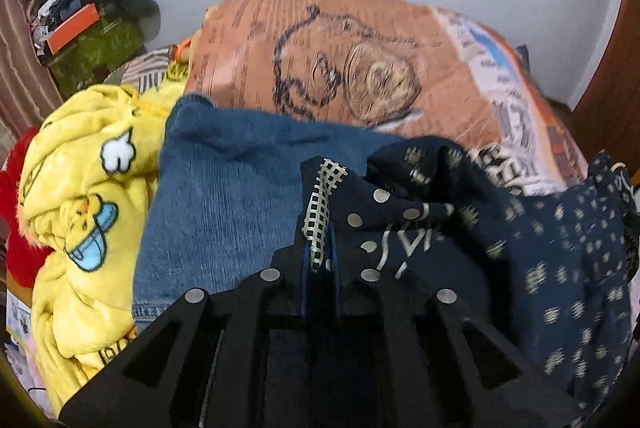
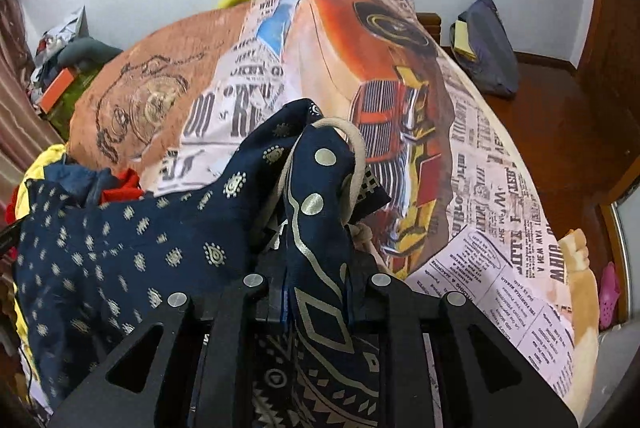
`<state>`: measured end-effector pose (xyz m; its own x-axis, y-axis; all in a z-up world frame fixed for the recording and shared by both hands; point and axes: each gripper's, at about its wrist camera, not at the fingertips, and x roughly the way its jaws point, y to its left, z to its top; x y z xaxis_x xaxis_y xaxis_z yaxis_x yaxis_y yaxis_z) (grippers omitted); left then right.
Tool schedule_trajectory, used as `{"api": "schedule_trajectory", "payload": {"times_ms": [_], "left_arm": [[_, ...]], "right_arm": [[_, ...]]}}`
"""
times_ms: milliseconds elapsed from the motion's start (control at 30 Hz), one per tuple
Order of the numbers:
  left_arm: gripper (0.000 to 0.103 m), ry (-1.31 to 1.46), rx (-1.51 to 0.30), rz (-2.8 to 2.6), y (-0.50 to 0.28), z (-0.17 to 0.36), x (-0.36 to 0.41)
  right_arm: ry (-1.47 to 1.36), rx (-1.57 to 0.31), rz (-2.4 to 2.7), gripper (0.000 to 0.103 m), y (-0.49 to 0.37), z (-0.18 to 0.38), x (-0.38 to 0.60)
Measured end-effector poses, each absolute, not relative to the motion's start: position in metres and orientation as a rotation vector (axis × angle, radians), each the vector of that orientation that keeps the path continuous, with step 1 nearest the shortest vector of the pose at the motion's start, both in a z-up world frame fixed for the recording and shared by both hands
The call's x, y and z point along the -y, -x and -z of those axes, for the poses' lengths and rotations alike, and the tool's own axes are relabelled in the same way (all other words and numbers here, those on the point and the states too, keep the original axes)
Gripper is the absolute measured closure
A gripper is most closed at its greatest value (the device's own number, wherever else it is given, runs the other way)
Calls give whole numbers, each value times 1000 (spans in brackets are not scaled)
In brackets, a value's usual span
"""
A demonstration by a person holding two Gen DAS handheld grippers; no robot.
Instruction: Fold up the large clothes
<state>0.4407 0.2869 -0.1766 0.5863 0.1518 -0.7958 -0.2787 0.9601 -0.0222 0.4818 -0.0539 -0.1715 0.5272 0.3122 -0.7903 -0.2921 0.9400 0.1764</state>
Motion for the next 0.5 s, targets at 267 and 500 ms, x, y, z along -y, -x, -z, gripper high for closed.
{"api": "schedule_trajectory", "payload": {"times_ms": [267, 500], "left_arm": [[65, 179, -948, -293, -423, 182, -296], [49, 204, -937, -274, -384, 156, -292]], "right_arm": [[-23, -994, -337, 80, -470, 159, 64], [47, -997, -341, 80, -430, 130, 75]]}}
